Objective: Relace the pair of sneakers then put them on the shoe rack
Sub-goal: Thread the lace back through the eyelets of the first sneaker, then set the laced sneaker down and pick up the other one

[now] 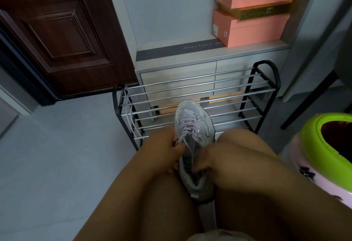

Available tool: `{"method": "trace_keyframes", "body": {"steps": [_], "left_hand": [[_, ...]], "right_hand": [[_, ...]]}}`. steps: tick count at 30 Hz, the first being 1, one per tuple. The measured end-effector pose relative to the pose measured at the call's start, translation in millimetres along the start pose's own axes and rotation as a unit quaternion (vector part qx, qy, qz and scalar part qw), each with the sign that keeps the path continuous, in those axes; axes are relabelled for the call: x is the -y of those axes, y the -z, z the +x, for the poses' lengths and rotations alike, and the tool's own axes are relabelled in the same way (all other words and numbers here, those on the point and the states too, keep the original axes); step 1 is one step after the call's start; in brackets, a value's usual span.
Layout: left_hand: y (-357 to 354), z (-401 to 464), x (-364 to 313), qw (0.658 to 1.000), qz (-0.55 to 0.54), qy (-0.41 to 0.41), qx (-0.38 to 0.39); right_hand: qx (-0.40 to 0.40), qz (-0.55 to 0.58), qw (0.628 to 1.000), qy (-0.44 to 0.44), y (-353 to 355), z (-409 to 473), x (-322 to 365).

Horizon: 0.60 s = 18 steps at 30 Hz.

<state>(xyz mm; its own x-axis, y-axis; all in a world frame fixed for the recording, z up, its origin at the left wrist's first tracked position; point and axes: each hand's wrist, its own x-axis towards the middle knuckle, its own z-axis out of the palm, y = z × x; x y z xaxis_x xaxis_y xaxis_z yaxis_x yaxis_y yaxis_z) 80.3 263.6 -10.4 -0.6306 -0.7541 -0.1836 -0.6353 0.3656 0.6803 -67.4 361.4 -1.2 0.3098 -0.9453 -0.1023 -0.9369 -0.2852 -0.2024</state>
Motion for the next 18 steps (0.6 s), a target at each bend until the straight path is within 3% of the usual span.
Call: {"method": "trace_keyframes", "body": {"steps": [3, 4, 8, 14, 18], "left_hand": [[0.2, 1.6, 2.9, 1.000, -0.023, 0.003, 0.001], [-0.2, 2.1, 4.1, 1.000, -0.030, 0.004, 0.005], [-0.5, 2.9, 5.0, 0.999, -0.041, -0.008, 0.024], [-0.2, 11.3, 0.7, 0.998, -0.044, -0.032, 0.036], [-6.5, 31.2, 0.4, 0.997, -0.046, -0.003, 0.065]], "right_hand": [[-0.121, 0.079, 0.982, -0.122, 20.6, -3.6, -0.5], [-0.125, 0.083, 0.974, -0.168, 20.4, 0.0, -2.4], [-0.054, 0.071, 0.966, -0.243, 14.5, 16.5, -6.3], [-0.028, 0.044, 0.957, -0.285, 15.9, 30.4, -14.1], [-0.004, 0.029, 0.946, -0.323, 11.2, 41.5, -27.1]]}}
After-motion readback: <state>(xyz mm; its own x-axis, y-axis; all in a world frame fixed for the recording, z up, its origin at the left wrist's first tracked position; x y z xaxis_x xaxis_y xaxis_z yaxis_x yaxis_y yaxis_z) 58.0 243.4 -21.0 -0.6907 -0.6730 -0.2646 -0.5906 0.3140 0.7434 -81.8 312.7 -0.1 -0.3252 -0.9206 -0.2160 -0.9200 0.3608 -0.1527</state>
